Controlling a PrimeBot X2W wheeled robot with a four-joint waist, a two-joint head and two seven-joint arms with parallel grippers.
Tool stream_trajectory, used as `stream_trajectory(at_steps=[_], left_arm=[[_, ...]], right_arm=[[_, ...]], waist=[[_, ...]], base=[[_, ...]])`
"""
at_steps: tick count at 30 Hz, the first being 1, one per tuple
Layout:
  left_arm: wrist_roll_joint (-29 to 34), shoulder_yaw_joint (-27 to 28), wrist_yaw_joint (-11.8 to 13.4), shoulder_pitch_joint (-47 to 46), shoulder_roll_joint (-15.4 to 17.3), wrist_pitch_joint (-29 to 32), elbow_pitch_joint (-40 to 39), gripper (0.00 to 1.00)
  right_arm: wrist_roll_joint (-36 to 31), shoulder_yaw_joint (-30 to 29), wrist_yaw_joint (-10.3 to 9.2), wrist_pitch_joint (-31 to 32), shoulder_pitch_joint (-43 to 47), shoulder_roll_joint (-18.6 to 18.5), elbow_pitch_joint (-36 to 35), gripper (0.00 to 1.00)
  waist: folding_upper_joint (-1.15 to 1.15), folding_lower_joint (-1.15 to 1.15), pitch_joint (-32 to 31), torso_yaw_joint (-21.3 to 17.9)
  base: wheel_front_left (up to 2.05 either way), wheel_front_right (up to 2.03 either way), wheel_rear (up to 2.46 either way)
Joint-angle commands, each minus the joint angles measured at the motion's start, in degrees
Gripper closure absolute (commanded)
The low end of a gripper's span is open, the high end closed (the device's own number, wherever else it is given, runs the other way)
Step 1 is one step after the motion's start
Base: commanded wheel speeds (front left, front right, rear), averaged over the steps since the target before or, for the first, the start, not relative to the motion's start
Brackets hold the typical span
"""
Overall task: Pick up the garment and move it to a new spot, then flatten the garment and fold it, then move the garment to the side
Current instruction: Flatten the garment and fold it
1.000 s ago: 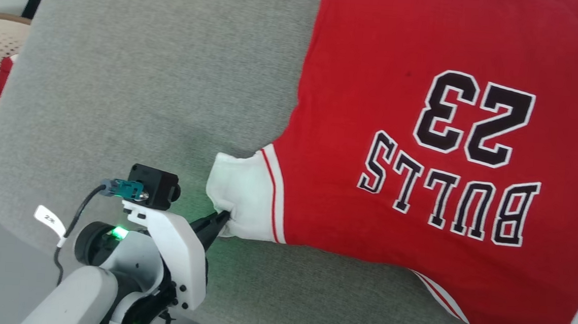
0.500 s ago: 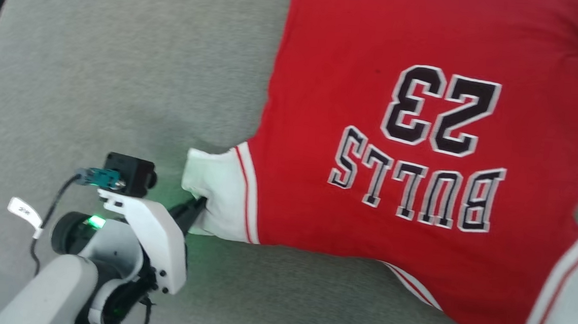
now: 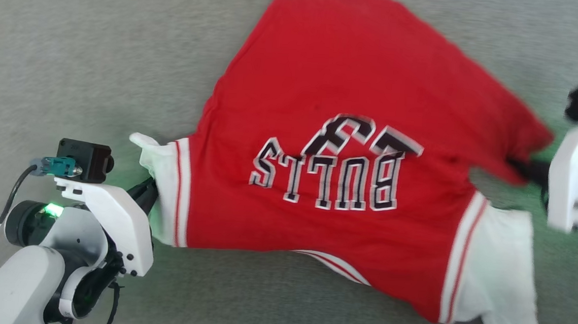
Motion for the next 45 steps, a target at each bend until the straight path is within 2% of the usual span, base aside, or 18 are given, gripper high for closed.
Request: stream_trajectory(at_steps=[1,5,10,15,16,17,18,20,22,24,30,34,39,45], left_arm=[[0.51,-0.40,0.02,-0.22,-0.31,0.24,0.41,1.00],[0.64,-0.13,0.32,-0.47,0.13,0.31,0.38,1.00],[0.58,-0.32,-0.36,-1.07,0.42,0.22,0.28,1.00],[0.54,-0.39,-0.83,-2.08,0.04,-0.31,1.28,1.00],[0.44,-0.49,-1.05,-2.21,-0.19,-0.45,1.48,1.00],[0.16,-0.52,-1.18,-2.28,-0.38,-0.61,1.65,1.00],[0.04,-0.52,-1.28,-2.17,-0.37,-0.78,1.87,1.00],[0.05,-0.52,-1.41,-2.22,-0.39,-0.85,2.17,1.00],[0.09,-0.46,-1.38,-2.04,-0.35,-1.32,2.29,1.00],[-0.14,-0.40,-1.38,-1.48,-0.40,-1.64,2.19,1.00],[-0.28,-0.60,-1.25,-0.72,-0.82,-2.43,1.98,1.00],[-0.44,-0.91,-1.38,-0.51,-1.42,-2.80,2.01,1.00],[0.01,-1.76,-1.83,-1.33,-2.22,-3.22,2.37,1.00],[0.65,-3.43,-3.03,-3.60,-4.29,-3.52,3.52,1.00]], right_arm=[[0.39,-0.47,-0.29,2.03,7.31,0.66,-2.36,1.00],[0.34,-3.11,-0.29,2.74,14.40,1.99,-7.97,1.00],[-1.53,-8.06,-0.29,4.04,26.36,6.26,-15.29,1.00],[-6.33,-10.36,-0.30,0.93,33.44,12.39,-15.23,1.00],[-7.81,-10.91,-0.31,-1.23,33.50,13.57,-14.40,0.82],[-9.47,-10.73,-0.36,-2.59,33.50,13.88,-13.56,0.04],[-10.26,-10.33,-0.36,-3.57,33.76,14.34,-12.72,0.00],[-11.21,-10.62,-0.43,-6.04,33.63,15.57,-12.59,0.00],[-12.11,-11.58,-0.51,-7.37,32.97,14.89,-13.88,0.00],[-12.75,-14.34,-0.58,-9.56,31.83,14.70,-18.97,0.00],[-14.68,-17.48,-0.17,-9.58,30.99,14.73,-29.56,0.00],[-16.12,-17.86,-0.17,-9.57,27.50,15.03,-32.82,0.00],[-16.68,-15.29,-0.17,-12.54,19.54,13.46,-28.60,0.00],[-15.75,-9.58,-0.15,-16.84,7.48,10.07,-16.78,0.00]], waist=[[-0.01,0.00,-0.99,-3.24],[-0.01,0.00,-1.28,-4.64],[-0.01,0.00,-1.10,-5.55],[-0.01,0.00,-0.67,-5.73],[-0.01,0.00,-0.66,-5.72],[-0.01,0.00,-0.67,-5.69],[-0.01,0.00,-0.74,-5.66],[-0.01,0.00,-0.95,-5.72],[-0.01,0.00,-1.24,-5.73],[-0.01,0.00,-1.73,-5.63],[-0.01,0.00,-2.46,-4.75],[-0.01,0.00,-2.77,-3.84],[-0.01,0.00,-2.83,-1.96],[-0.01,0.00,-2.23,1.81]], base=[[0.00,0.00,0.00],[0.00,0.00,0.00],[0.00,0.00,0.00],[0.00,0.00,0.00],[0.00,0.00,0.00],[0.00,0.00,0.00],[0.00,0.00,0.00],[0.00,0.00,0.00],[0.00,0.00,0.00],[0.00,0.00,0.00],[0.00,0.00,0.00],[0.00,0.00,0.00],[0.00,0.00,0.00],[0.00,0.00,0.00]])
